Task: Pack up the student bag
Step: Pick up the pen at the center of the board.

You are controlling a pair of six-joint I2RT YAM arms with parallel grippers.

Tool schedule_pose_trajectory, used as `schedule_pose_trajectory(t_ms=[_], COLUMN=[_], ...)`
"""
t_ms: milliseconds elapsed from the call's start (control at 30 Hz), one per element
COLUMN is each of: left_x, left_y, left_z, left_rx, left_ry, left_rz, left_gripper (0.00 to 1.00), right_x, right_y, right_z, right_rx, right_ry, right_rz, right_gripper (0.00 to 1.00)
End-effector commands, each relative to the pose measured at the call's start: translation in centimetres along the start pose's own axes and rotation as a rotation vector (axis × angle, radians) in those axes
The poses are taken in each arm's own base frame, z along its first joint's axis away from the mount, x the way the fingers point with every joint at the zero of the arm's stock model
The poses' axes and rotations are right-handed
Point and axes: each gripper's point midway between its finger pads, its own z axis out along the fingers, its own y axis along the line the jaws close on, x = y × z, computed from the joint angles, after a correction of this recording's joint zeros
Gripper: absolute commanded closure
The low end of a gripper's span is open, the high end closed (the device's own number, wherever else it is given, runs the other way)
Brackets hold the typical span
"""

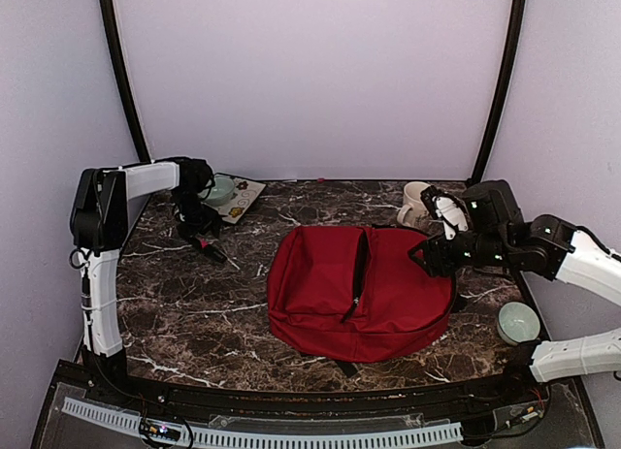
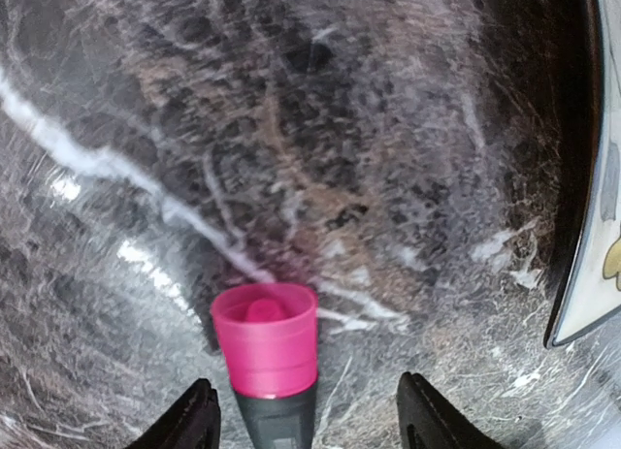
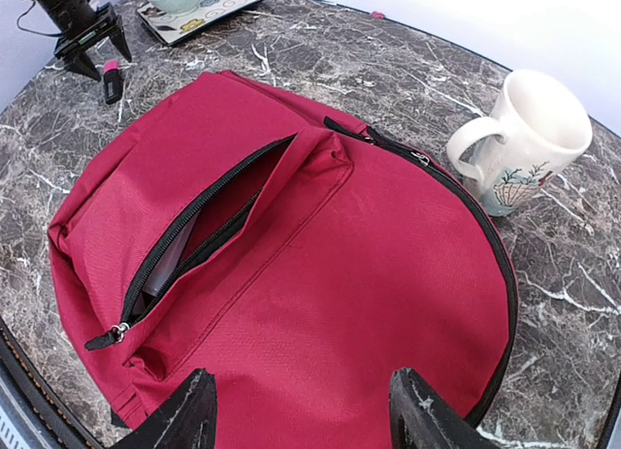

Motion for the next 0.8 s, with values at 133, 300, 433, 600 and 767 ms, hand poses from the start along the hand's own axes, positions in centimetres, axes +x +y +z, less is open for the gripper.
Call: schedule_pose_trajectory(t_ms=[133,300,433,600,767], left_x=[-0.8,-0.6,-0.4,-0.1,0.5], left_y=[1.3,1.9,2.1,1.1,0.9], left_z=[0.4,0.8,0.8,0.0,-2.3], left_rx=[-0.079,-0.107,-0.116,-0.056,0.042], left_ry=[-0.011,0.005,0.012,0.022,-0.008], left_rz=[0.012,0.01,0.021,0.056,0.043], left_gripper=[0.52,0.58,0.74,0.98,1.0], right_x=[-2.2,-2.0,-2.1,-2.7,-2.7], right_y=[0.6,0.6,0.7,1.1,1.6], right_z=[0.4,0.5,0.5,0.5,0.4], right_rx=[-0.024,-0.025,-0.029,-0.045,-0.078], right_ry=[-0.044,-0.036,-0.036,-0.042,-0.043], right_rz=[-0.047,-0.065,-0.069,-0.067,-0.048], right_gripper=[0.38,0.38,0.38,0.37,0.37])
